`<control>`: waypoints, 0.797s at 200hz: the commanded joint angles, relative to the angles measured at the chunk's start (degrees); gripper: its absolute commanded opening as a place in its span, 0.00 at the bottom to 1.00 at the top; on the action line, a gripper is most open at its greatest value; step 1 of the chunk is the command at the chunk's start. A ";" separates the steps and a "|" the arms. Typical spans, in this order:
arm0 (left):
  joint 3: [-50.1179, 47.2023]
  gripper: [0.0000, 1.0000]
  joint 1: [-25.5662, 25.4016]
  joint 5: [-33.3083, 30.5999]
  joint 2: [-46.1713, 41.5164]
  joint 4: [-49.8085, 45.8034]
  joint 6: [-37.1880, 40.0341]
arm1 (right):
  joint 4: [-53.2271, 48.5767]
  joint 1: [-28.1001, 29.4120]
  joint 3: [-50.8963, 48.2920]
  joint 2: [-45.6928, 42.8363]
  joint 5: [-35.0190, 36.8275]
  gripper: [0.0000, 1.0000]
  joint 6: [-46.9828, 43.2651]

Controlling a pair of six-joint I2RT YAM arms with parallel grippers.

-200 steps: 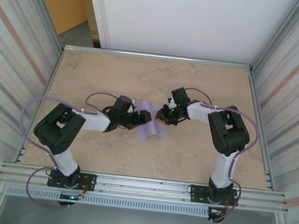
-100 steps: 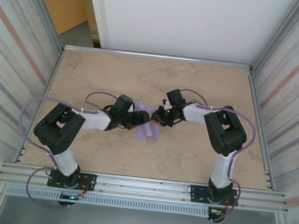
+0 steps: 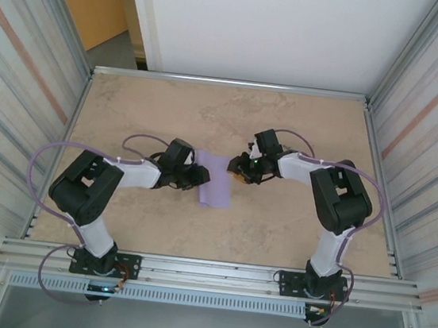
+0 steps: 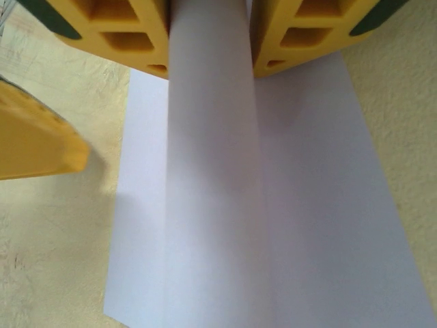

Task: Fold a paper plane with a square sheet of paper (pick it up from the middle)
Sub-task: First fold in half a square sheet of paper at the center of the table.

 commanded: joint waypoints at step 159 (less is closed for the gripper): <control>1.00 0.26 7.51 27.40 -14.61 18.09 -7.39 | 27.81 -0.27 -5.61 -8.97 -22.00 0.78 7.01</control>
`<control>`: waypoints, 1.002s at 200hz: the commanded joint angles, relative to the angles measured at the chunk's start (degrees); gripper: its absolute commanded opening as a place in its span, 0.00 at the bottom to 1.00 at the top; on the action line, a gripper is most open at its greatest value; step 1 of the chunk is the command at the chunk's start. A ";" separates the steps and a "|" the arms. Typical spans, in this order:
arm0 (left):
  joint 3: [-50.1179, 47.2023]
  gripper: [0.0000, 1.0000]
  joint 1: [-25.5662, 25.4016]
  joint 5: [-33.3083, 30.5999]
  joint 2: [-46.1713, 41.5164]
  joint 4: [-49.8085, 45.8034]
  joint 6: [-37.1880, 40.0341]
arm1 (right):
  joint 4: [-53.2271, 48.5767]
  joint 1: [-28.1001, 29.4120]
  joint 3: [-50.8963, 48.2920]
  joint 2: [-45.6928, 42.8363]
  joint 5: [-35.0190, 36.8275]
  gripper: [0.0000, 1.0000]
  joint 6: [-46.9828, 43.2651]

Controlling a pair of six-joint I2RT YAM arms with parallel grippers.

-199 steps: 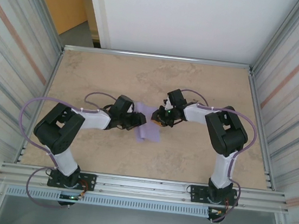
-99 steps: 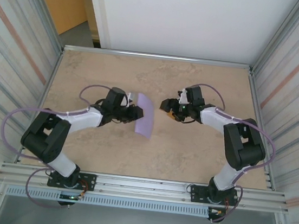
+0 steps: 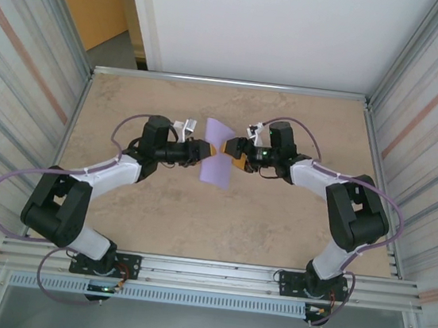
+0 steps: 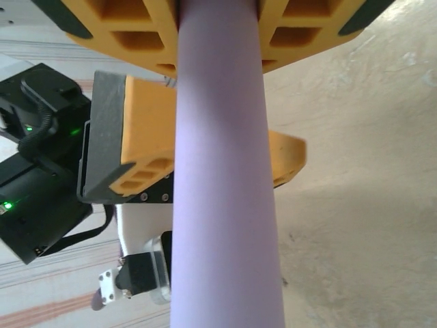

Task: Fold a paper plane with a square sheet of paper (pick it up from the middle)
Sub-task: First fold in half a square sheet of paper at the center of the table.

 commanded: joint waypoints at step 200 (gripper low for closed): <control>-3.15 0.75 5.66 -8.62 -4.35 -14.91 6.02 | -10.25 -5.77 0.69 -7.38 -0.09 0.00 -3.10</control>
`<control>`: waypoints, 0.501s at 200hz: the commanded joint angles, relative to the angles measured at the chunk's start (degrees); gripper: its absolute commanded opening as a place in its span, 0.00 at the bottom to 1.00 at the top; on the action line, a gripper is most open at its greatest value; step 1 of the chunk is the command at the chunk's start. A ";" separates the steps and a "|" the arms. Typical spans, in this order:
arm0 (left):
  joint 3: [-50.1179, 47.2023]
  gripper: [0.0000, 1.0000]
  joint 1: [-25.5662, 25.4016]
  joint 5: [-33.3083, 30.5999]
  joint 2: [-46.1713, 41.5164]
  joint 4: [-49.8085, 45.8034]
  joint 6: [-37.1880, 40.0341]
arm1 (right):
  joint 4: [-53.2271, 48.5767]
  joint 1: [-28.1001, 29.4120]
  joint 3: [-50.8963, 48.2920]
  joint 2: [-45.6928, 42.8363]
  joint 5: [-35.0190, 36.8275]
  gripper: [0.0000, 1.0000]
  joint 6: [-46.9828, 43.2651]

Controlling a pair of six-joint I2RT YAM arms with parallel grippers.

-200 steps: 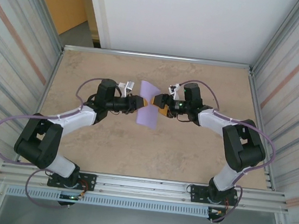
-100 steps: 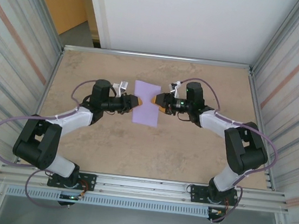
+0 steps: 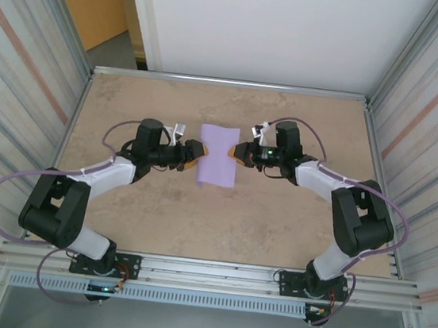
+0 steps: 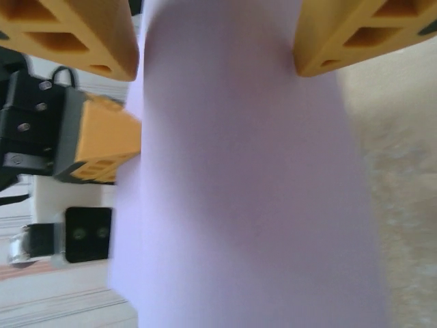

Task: Fold a paper plane with a square sheet of paper (pick it up from the middle)
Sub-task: First fold in half a square sheet of paper at the center of the table.

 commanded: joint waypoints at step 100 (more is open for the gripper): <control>-4.85 0.99 5.62 -6.36 -9.45 -9.63 5.82 | -22.81 -0.42 10.58 -4.69 5.74 0.01 -12.12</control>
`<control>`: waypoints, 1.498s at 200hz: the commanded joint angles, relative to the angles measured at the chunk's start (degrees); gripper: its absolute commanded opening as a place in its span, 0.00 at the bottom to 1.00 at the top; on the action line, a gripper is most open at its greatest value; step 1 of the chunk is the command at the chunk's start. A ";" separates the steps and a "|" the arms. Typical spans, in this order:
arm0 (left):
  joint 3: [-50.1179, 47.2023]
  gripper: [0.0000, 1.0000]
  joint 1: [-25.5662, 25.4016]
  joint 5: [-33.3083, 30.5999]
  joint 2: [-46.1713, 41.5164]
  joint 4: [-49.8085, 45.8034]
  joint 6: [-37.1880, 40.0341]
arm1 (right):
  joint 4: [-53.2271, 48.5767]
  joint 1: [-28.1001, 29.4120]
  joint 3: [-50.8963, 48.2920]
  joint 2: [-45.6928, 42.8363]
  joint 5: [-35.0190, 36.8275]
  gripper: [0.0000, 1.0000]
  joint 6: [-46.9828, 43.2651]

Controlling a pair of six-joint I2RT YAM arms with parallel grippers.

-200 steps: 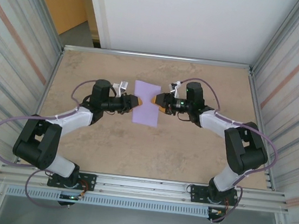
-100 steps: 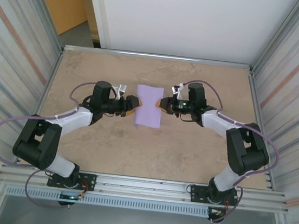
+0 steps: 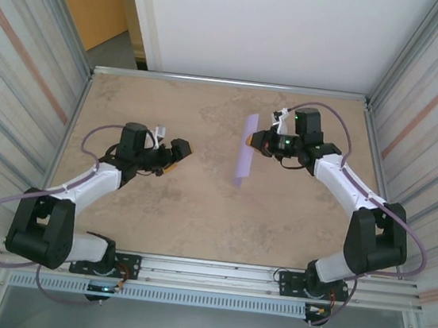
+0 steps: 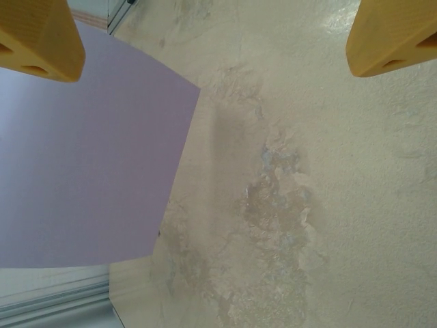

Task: Fold a paper plane with a square sheet of paper (pick it up from the middle)
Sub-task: First fold in half a square sheet of paper at the center of the table.

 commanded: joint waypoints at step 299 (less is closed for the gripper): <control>22.44 0.58 -16.83 -13.72 29.76 -14.08 3.08 | 3.94 4.72 6.40 30.81 -6.29 0.18 -3.31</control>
